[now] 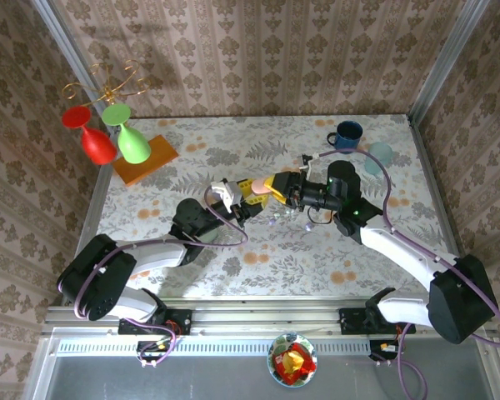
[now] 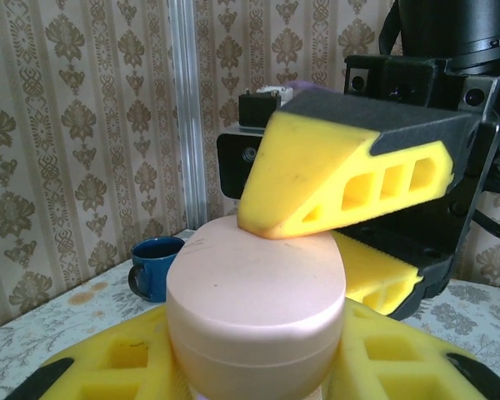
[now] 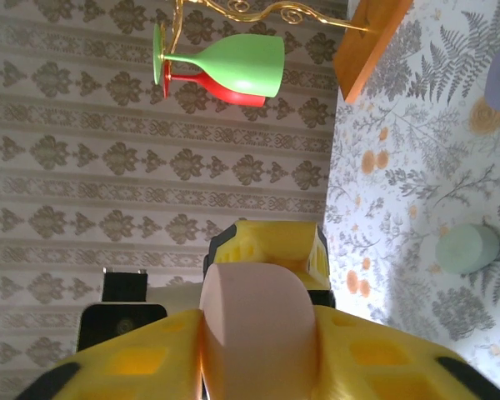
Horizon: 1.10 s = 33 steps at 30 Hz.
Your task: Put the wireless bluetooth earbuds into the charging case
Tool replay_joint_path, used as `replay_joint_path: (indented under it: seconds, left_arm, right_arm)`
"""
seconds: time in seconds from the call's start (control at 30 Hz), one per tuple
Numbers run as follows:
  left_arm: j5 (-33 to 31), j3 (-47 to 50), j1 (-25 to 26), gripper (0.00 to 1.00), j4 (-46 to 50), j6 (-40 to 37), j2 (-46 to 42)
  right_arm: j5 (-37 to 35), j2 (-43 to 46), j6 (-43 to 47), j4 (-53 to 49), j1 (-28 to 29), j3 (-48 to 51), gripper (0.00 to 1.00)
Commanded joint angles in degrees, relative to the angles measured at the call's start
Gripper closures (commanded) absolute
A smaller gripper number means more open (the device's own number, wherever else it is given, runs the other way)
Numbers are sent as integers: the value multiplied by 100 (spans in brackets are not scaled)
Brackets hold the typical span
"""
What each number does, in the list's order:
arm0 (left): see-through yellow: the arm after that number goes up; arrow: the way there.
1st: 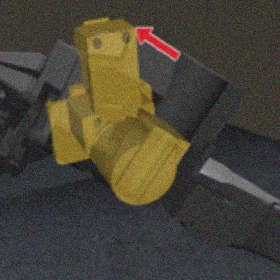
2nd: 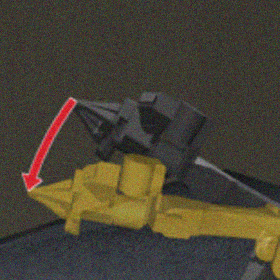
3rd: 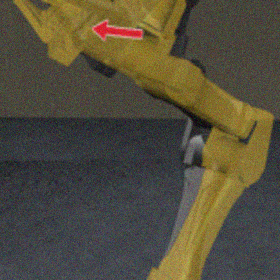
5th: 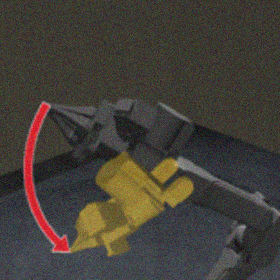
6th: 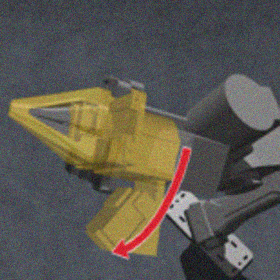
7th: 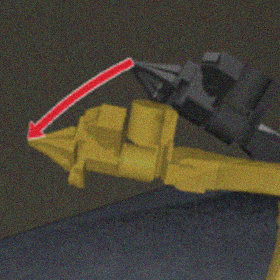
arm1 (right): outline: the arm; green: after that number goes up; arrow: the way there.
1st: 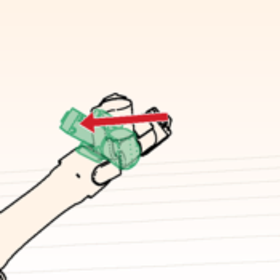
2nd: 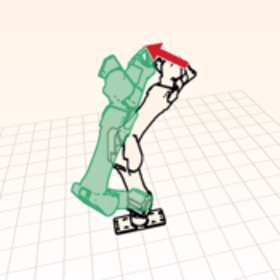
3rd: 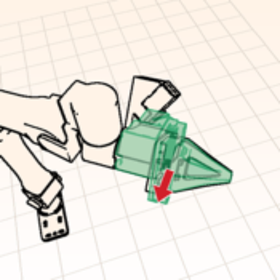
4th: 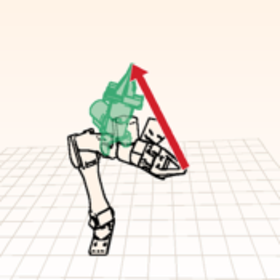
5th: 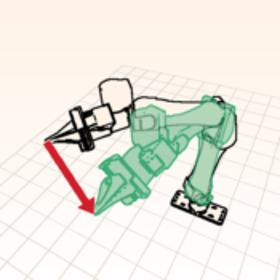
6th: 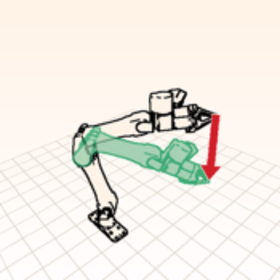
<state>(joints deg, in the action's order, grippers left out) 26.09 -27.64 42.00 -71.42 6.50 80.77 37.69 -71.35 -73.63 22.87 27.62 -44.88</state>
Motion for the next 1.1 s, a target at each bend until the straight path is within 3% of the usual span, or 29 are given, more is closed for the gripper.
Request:
replay_joint_path:
  seconds: [0.0, 0.1, 0.13, 0.23, 0.33, 0.53, 0.8, 0.93, 1.07]
  left_arm:
    - [114, 10, 28, 64, -232, 59, -79]
    - [117, 87, 33, 59, -238, -2, -101]
    - [109, 100, 27, 52, -239, -37, -112]
    - [-157, 200, 20, 18, -210, -16, -182]
    - [-461, 382, -8, 0, -179, -51, -266]
    - [-601, 657, -230, 0, 751, -285, -801]
    - [-1186, 188, -242, 0, 4382, -1240, -2026]
    - [-1549, -396, -222, 0, 6353, -1694, -2221]
    - [-1946, -876, -218, 0, 7659, -1782, -2157]
  right_arm:
    - [28, -101, -16, 250, -2, -3, 74]
    - [-7, -125, 5, 253, -2, -12, 79]
    - [-16, -116, 30, 237, -8, -11, 80]
    - [-140, -77, 198, 80, -26, -38, 81]
    - [-551, -9, 508, -299, -127, 27, 81]
    - [-851, -395, 933, -598, -556, 120, 81]
    - [-1079, -1875, 1790, -1294, -617, -835, 82]
    - [-1113, -2808, 2081, -1455, -592, -1426, 82]
    - [-1093, -3670, 2155, -1435, -593, -1904, 82]
